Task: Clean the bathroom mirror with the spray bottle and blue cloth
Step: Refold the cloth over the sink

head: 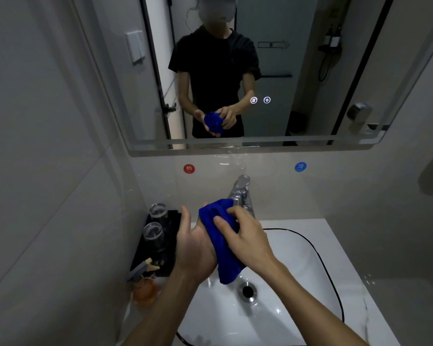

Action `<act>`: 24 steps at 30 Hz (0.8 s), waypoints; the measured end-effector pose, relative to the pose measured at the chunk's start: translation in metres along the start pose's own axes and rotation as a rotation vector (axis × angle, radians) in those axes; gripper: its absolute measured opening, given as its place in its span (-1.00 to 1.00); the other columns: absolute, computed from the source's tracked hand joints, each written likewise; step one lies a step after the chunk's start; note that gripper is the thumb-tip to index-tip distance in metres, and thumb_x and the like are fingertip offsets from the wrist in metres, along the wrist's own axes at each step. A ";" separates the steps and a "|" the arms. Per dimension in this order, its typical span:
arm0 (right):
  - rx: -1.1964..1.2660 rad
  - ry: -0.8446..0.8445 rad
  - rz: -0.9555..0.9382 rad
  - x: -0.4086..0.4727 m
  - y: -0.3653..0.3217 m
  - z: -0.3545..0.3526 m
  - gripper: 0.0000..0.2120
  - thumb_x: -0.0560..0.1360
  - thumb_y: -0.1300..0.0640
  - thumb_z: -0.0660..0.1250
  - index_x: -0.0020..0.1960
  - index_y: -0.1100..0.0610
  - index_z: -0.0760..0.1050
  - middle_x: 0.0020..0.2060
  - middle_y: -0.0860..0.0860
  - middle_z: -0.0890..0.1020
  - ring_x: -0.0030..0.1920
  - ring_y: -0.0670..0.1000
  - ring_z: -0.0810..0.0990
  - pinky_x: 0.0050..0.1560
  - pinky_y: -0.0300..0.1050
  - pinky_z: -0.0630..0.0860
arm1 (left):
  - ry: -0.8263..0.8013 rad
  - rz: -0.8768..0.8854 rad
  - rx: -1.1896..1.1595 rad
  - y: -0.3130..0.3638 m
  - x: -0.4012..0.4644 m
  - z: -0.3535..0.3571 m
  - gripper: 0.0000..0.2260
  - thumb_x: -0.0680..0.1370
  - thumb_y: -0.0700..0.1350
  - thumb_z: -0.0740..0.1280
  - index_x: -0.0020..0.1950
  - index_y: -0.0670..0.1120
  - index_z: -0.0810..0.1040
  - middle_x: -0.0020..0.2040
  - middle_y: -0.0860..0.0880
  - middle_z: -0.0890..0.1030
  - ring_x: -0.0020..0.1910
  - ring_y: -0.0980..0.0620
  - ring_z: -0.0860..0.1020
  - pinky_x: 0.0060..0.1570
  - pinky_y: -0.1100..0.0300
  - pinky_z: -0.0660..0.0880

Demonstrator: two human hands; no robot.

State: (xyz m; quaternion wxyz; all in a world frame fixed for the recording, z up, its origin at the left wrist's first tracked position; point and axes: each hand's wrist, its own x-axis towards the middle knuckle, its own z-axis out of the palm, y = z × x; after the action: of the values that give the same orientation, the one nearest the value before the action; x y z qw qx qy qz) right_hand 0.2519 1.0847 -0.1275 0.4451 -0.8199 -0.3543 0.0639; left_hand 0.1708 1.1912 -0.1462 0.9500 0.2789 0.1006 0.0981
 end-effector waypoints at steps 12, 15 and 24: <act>1.125 -0.154 0.644 0.004 0.044 -0.022 -0.77 0.54 0.01 0.38 0.11 0.09 0.67 0.13 0.12 0.67 0.12 0.10 0.67 -0.05 -0.06 0.64 | 0.181 -0.039 0.406 0.002 -0.010 -0.023 -0.65 0.58 -0.01 0.37 0.33 -0.09 0.56 0.19 -0.07 0.70 0.18 -0.09 0.66 0.01 0.04 0.64; 1.175 -0.156 0.732 -0.001 0.054 -0.014 -0.65 0.42 -0.03 0.48 0.17 0.05 0.65 0.18 0.11 0.65 0.19 0.13 0.63 0.22 0.07 0.52 | 0.200 -0.111 0.369 -0.003 -0.019 -0.033 -0.74 0.54 0.10 0.41 0.16 0.04 0.70 0.17 -0.01 0.70 0.15 -0.07 0.67 -0.01 0.00 0.63; 1.076 -0.400 0.755 -0.007 0.053 0.021 -0.53 0.41 -0.22 0.47 0.18 0.06 0.63 0.10 0.08 0.69 0.09 0.10 0.68 -0.04 0.02 0.63 | 0.422 -0.019 0.427 -0.003 -0.062 -0.077 -0.69 0.55 -0.04 0.37 0.25 0.25 0.54 0.29 0.01 0.57 0.17 -0.14 0.64 -0.04 -0.13 0.63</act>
State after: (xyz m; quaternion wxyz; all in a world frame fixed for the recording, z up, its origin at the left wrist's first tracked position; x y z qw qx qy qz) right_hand 0.2659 1.0763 -0.1822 0.6638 -0.5245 -0.0387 0.5317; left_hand 0.0927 1.2131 -0.2033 0.8290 0.4447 0.3167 0.1214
